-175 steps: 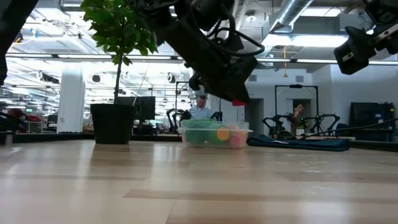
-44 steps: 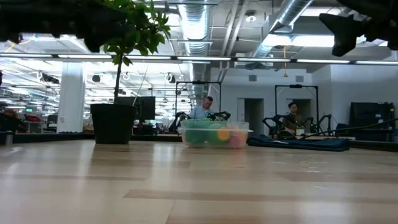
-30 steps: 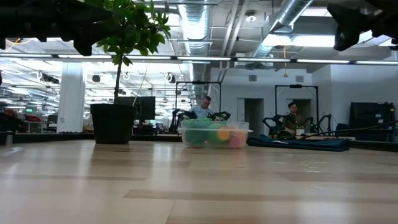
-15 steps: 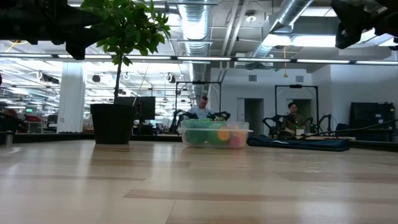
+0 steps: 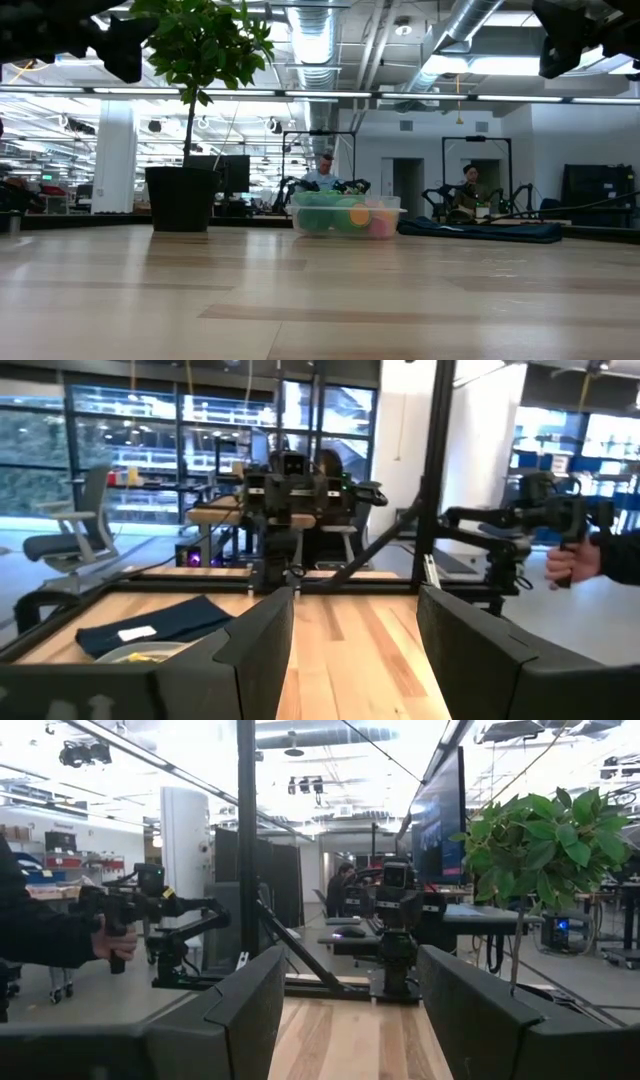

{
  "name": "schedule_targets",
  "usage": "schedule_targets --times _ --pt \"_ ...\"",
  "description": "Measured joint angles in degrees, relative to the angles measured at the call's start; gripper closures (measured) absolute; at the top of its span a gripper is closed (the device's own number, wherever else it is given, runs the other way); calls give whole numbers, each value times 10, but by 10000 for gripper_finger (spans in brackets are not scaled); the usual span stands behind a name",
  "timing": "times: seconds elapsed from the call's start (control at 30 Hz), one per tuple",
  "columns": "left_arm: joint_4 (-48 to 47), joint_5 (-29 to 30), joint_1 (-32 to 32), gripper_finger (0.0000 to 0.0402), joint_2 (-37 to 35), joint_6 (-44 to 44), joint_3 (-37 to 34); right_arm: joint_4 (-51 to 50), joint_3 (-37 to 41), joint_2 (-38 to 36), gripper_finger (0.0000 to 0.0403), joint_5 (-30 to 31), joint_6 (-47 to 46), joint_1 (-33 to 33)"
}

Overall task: Pick and placing Produce into tupperware
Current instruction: Return to Home Position

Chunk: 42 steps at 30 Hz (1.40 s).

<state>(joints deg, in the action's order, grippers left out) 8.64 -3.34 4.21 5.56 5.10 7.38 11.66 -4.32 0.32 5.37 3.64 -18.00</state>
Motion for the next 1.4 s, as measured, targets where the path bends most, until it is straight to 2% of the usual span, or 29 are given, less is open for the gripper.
schedule_targets --times 0.37,0.57,0.9,1.13,1.4 --pt "-8 -8 0 198 0 -33 0 4 0 0 182 0 10 0" --pt "-55 36 0 198 0 -34 0 4 0 0 182 0 14 0" --pt "-62 63 0 198 -1 -66 0 -5 0 0 182 0 14 0" --pt "-103 87 0 198 -55 -75 0 -5 0 0 182 0 14 0" --pt "-80 62 -1 198 -55 -71 -8 -5 0 0 182 -8 15 0"
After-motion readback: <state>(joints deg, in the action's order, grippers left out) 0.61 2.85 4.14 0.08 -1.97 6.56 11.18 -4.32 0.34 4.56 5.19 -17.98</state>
